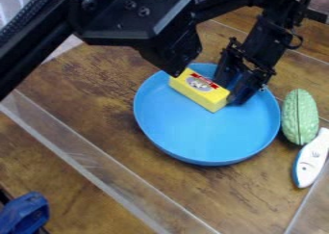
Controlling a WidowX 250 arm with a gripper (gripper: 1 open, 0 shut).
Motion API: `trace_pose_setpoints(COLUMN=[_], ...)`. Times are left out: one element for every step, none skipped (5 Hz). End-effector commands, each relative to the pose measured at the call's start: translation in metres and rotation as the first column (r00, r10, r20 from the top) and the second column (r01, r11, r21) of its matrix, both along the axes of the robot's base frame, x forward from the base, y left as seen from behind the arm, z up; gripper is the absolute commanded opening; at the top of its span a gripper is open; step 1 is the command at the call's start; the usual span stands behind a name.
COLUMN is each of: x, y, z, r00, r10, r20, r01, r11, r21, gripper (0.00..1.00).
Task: Remove the white object from inside the blue tray and put it on the table
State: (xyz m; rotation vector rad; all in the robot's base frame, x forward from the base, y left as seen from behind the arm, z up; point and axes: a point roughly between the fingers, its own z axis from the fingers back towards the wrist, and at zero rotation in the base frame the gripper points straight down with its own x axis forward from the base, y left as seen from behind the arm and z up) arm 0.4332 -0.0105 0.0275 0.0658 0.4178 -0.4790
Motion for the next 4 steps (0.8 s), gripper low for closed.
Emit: trace_pose_setpoints(x=[0.0039,0.0023,0.0011,-0.0006], y=[0.0045,0.0063,0.0084,0.0100], z=[0.0229,0.0245,0.0232,0.0261], r00=[0.998,0.998,0.998,0.998], r10=[0.014,0.018,0.026,0.029], r20=[0.063,0.060,0.057,0.053], r01=[-0.013,-0.017,-0.025,-0.028], r11=[1.000,1.000,1.000,0.999], r21=[-0.014,-0.015,-0.018,-0.024], gripper=[1.00,0.00,0.00,0.00])
